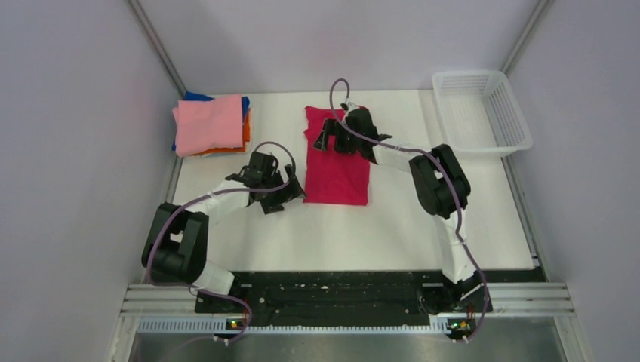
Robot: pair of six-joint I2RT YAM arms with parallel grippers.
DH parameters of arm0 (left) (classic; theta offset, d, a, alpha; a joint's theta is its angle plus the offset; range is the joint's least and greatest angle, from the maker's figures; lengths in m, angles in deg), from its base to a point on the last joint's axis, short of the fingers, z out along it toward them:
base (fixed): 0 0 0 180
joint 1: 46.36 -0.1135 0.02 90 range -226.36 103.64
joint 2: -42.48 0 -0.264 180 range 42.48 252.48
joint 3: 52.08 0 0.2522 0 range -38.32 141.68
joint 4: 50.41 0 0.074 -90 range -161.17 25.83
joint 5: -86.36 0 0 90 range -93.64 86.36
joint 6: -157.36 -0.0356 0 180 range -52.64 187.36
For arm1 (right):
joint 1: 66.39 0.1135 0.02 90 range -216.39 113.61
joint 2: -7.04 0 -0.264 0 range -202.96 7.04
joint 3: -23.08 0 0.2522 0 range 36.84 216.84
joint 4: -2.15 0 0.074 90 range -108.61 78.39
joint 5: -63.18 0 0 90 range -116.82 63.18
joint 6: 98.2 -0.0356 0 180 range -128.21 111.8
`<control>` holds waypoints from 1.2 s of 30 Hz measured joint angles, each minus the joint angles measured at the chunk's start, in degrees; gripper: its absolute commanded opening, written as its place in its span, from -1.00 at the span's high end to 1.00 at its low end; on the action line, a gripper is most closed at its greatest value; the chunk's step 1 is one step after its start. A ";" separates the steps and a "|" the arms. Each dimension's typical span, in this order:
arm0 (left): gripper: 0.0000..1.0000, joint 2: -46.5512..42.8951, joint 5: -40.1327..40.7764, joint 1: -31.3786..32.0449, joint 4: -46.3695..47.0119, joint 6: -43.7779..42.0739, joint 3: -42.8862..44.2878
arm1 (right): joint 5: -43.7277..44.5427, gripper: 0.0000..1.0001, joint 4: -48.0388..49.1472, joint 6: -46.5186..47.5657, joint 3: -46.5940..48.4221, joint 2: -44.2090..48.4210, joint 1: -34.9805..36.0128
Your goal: Fold and stack the t-shirts
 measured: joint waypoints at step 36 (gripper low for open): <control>1.00 14.14 -6.03 3.10 8.72 2.62 5.42 | 7.04 -0.51 -1.11 -4.24 -56.30 51.76 -5.31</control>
